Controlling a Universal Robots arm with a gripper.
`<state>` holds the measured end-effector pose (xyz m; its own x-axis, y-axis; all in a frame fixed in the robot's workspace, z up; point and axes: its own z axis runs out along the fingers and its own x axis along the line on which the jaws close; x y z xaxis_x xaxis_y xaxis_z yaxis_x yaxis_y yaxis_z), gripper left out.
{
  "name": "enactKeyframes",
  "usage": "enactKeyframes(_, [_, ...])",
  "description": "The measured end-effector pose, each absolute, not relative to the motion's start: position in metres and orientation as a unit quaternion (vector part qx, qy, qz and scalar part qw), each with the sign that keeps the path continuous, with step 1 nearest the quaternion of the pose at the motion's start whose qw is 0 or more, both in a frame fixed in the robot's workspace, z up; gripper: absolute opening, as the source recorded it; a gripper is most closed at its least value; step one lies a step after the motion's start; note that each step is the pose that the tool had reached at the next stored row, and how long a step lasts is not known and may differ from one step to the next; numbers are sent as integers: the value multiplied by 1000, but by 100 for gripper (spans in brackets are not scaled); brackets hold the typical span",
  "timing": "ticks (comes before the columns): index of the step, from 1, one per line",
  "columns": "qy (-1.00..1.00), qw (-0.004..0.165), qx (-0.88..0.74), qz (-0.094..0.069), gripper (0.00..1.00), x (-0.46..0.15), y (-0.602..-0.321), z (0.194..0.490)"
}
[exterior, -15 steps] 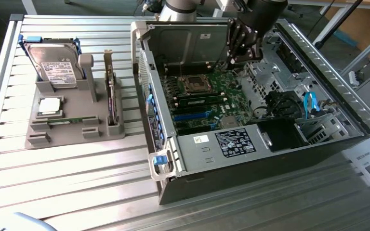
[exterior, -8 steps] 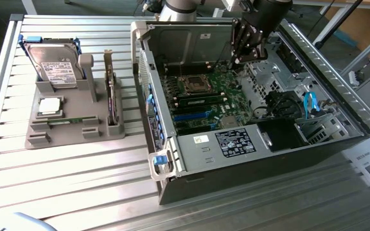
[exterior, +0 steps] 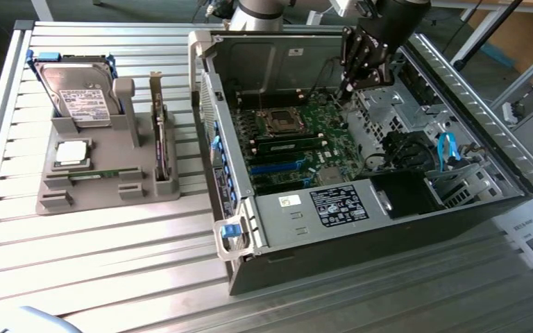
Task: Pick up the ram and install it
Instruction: 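Press down the ram until it locks into place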
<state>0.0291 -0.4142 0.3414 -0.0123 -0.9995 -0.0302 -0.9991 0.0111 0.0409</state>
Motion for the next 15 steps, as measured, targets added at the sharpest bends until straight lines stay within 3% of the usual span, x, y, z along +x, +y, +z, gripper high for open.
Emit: enactKeyframes(15, [-711,4,703,-25,10,34,-414,335])
